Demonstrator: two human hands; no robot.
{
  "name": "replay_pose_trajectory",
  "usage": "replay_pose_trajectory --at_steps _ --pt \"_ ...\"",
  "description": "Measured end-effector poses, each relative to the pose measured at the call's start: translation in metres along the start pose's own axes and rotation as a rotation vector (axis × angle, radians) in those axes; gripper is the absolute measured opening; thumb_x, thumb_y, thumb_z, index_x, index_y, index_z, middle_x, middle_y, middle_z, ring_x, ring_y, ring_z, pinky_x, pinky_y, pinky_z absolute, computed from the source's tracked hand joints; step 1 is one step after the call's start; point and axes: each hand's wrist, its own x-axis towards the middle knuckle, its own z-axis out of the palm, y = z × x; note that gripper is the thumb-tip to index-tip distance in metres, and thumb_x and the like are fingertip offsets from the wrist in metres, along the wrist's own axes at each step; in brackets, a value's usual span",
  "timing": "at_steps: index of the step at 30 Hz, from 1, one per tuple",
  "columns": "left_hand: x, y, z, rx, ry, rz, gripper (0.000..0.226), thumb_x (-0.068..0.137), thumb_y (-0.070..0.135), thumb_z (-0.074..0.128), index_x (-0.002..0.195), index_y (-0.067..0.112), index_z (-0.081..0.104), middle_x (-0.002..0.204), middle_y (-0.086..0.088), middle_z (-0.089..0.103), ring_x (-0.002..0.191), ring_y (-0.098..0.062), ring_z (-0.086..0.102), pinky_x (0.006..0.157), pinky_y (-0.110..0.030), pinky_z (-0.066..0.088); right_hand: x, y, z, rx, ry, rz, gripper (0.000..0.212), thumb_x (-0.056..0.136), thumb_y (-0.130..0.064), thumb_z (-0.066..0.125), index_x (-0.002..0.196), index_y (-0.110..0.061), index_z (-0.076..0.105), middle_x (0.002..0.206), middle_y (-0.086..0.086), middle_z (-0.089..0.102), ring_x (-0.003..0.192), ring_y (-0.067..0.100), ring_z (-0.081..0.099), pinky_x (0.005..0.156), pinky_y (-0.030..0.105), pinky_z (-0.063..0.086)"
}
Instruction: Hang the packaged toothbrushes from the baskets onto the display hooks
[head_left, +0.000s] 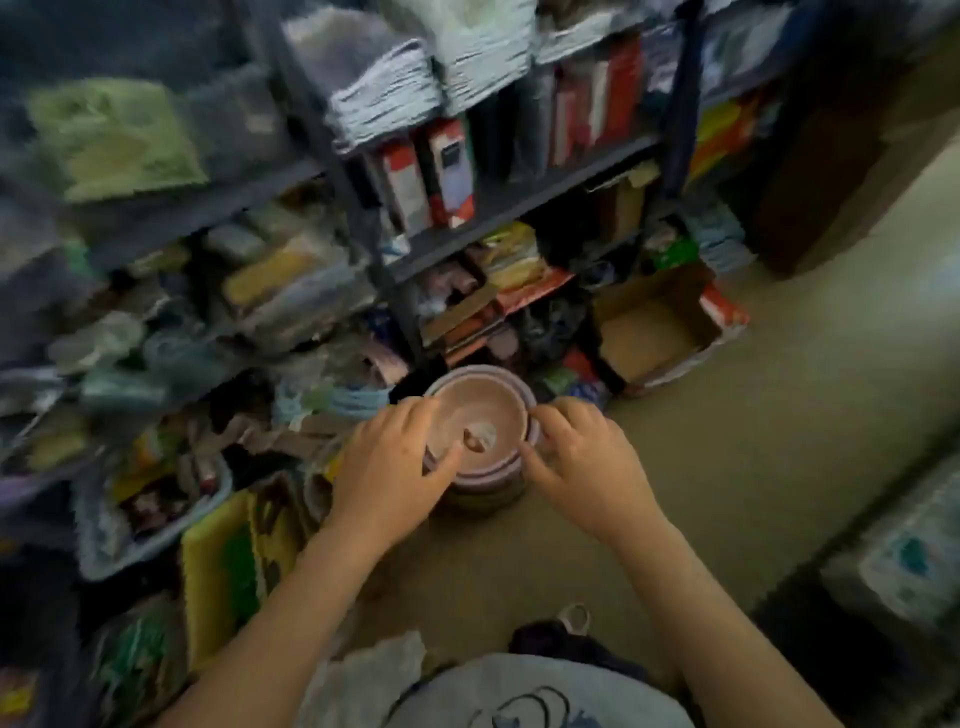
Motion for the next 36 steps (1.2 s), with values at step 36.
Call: replay_pose_trajectory --at_steps 36 --pt "0.738 0.73 0.068 -0.22 -0.056 0.44 0.054 0.101 0.048 0.048 0.145 0.017 0.049 0.146 -0.003 0.052 0.134 -0.023 0.047 0.107 -0.039 0.037 0.276 0.832 -0.38 -0.091 0.17 0.596 0.045 0.101 -0.047 0.049 0.137 -0.02 0.055 0.124 0.0 0.057 0.114 0.017 0.055 0.091 0.033 0.052"
